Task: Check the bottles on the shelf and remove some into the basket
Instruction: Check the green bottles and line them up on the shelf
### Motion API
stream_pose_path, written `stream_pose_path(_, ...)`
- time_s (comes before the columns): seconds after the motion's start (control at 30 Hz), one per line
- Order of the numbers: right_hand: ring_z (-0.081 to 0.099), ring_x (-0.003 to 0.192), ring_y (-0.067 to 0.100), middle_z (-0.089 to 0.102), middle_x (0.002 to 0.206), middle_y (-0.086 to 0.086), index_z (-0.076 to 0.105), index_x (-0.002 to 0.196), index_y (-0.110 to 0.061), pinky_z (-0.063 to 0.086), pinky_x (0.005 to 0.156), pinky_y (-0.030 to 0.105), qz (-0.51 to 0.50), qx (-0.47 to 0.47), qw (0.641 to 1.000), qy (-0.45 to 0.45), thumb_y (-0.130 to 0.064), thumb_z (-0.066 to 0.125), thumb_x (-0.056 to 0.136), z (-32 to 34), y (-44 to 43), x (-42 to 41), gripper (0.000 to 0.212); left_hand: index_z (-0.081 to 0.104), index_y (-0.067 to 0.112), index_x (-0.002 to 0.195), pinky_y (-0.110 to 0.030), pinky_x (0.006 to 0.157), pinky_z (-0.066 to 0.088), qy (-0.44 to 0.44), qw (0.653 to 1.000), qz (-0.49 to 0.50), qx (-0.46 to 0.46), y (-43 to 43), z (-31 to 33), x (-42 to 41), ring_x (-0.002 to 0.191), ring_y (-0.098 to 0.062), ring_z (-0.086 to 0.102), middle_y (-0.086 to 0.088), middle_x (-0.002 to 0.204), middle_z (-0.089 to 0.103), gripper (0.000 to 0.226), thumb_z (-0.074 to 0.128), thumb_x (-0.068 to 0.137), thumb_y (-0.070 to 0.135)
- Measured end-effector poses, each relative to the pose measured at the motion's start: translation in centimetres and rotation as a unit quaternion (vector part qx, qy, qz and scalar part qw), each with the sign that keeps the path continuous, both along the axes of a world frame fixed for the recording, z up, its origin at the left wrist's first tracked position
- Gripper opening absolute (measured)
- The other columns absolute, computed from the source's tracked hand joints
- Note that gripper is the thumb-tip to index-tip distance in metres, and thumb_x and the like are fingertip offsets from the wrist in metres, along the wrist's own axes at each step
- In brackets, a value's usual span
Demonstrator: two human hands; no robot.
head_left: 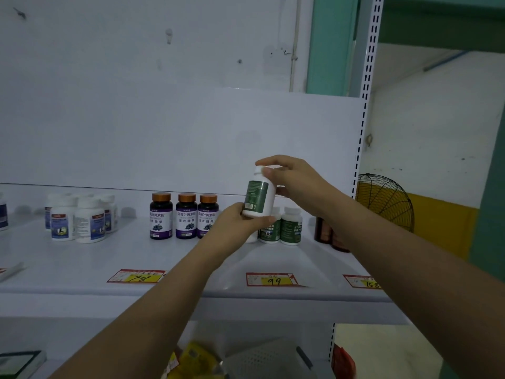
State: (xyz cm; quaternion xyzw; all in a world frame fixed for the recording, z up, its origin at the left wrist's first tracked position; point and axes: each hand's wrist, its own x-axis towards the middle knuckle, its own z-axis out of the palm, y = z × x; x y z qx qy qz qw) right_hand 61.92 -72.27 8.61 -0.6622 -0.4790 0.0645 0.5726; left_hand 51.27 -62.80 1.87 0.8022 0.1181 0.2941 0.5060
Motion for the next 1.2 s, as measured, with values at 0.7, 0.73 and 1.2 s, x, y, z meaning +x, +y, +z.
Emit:
stream_pose_path(0.7, 0.064, 0.094, 0.018, 0.064, 0.102, 0.006, 0.060, 0.110, -0.012, 0.056, 0.084, 0.031, -0.044, -0.027, 0.999, -0.016, -0.031, 0.068, 0.086, -0.1, 0.6, -1.1, 0.032, 0.054, 0.013, 0.116, -0.012, 0.060, 0.038, -0.028, 0.997, 0.073, 0.002, -0.1, -0.4, -0.2, 0.084, -0.006, 0.057, 0.002, 0.108, 0.064, 0.048, 0.072, 0.079, 0.036)
stream_pose_path(0.73, 0.064, 0.092, 0.019, 0.065, 0.099, 0.006, 0.060, 0.110, -0.011, 0.056, 0.085, 0.032, -0.045, -0.021, 0.999, -0.015, -0.029, 0.069, 0.085, 0.0, 0.5, -1.2, 0.032, 0.053, 0.013, 0.116, -0.013, 0.060, 0.038, -0.025, 0.997, 0.077, 0.009, -0.2, -0.3, -0.2, 0.084, -0.006, 0.056, 0.002, 0.108, 0.063, 0.050, 0.073, 0.078, 0.038)
stream_pose_path(1.2, 0.064, 0.103, 0.011, 0.067, 0.112, -0.001, 0.059, 0.119, -0.015, 0.052, 0.087, 0.021, -0.006, 0.009, 0.999, -0.048, -0.020, 0.073, 0.082, -0.6, -0.5, -2.0, 0.040, 0.053, 0.015, 0.121, -0.018, 0.075, 0.040, -0.079, 0.993, 0.081, 0.040, 0.7, -0.3, 0.1, 0.096, -0.008, 0.054, 0.003, 0.115, 0.061, 0.052, 0.077, 0.075, 0.020)
